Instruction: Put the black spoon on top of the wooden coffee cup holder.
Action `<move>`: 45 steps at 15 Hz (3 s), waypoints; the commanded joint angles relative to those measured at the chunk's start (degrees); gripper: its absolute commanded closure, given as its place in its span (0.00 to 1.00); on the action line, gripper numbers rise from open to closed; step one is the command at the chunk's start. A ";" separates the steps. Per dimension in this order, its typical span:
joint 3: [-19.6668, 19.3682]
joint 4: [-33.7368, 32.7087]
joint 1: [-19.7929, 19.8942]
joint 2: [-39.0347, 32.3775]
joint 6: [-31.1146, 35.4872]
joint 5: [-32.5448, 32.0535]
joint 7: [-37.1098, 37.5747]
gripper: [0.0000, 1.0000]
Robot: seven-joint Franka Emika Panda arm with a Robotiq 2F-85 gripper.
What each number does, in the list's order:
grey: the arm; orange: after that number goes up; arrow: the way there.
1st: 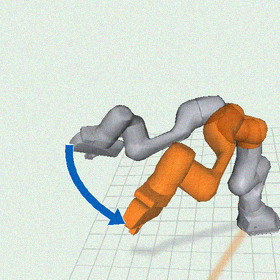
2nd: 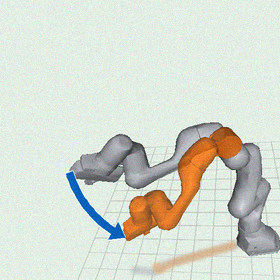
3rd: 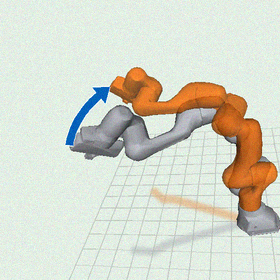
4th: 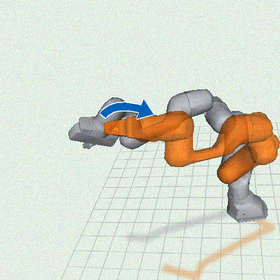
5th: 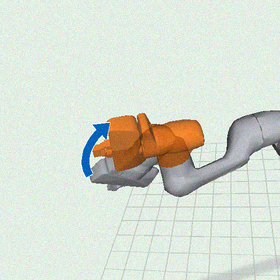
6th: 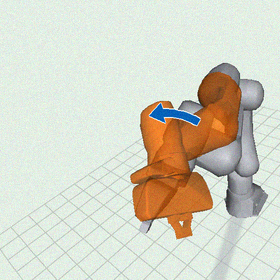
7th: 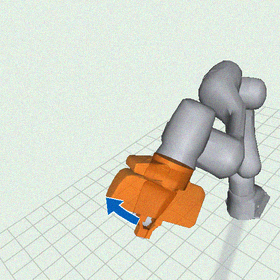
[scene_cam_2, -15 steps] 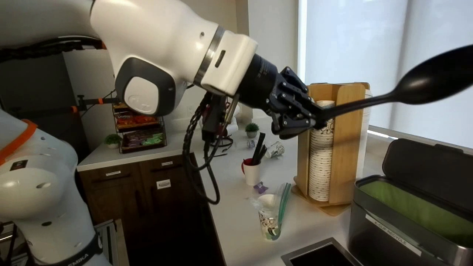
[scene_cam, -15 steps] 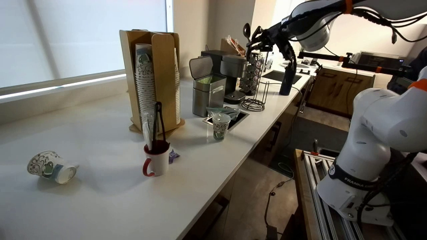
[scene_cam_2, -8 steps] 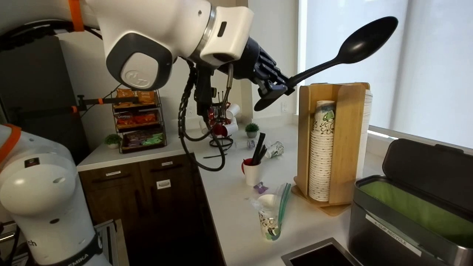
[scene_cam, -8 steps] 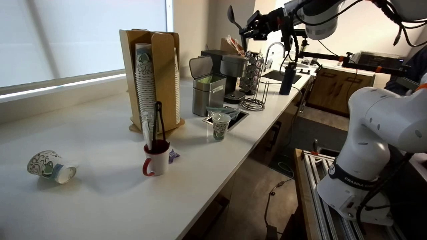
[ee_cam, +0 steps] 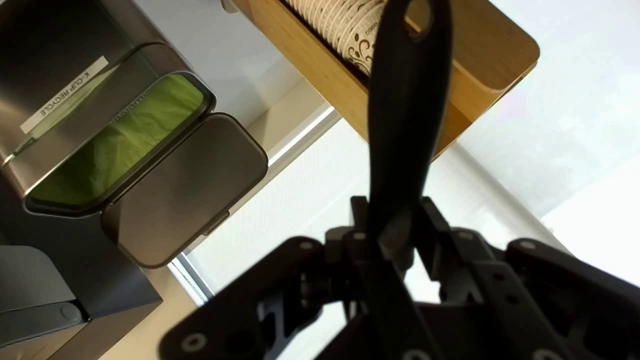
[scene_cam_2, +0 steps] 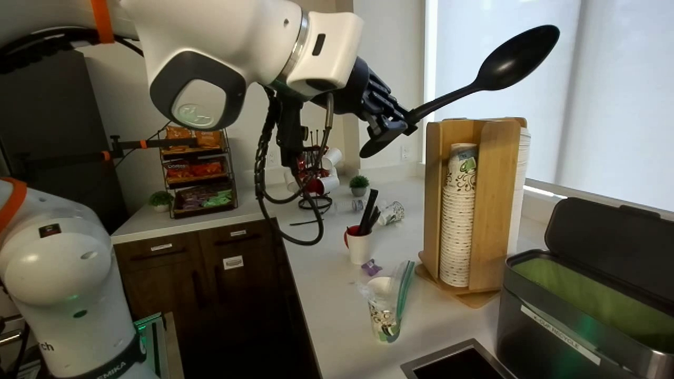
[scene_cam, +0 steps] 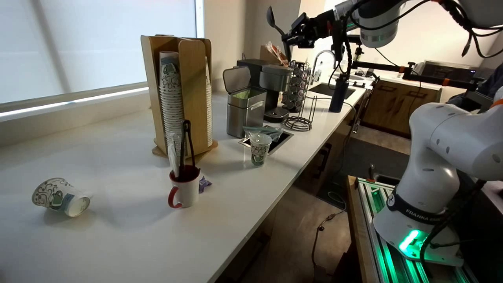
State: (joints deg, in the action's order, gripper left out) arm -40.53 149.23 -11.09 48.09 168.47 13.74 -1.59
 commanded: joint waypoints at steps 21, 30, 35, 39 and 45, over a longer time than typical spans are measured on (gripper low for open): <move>-14.87 -26.10 -39.66 -13.60 -1.77 5.74 -0.49 0.94; -19.01 -31.70 -44.04 -19.13 -0.35 13.03 2.06 0.94; -30.99 -42.91 -56.52 -27.90 -2.57 23.14 10.67 0.94; -41.12 -46.77 -66.18 -34.43 -1.51 28.69 18.75 0.94; -43.88 -44.90 -67.91 -35.43 -0.02 26.79 22.27 0.94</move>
State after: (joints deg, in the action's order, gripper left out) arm -84.34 104.09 -79.58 13.67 168.23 40.81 19.32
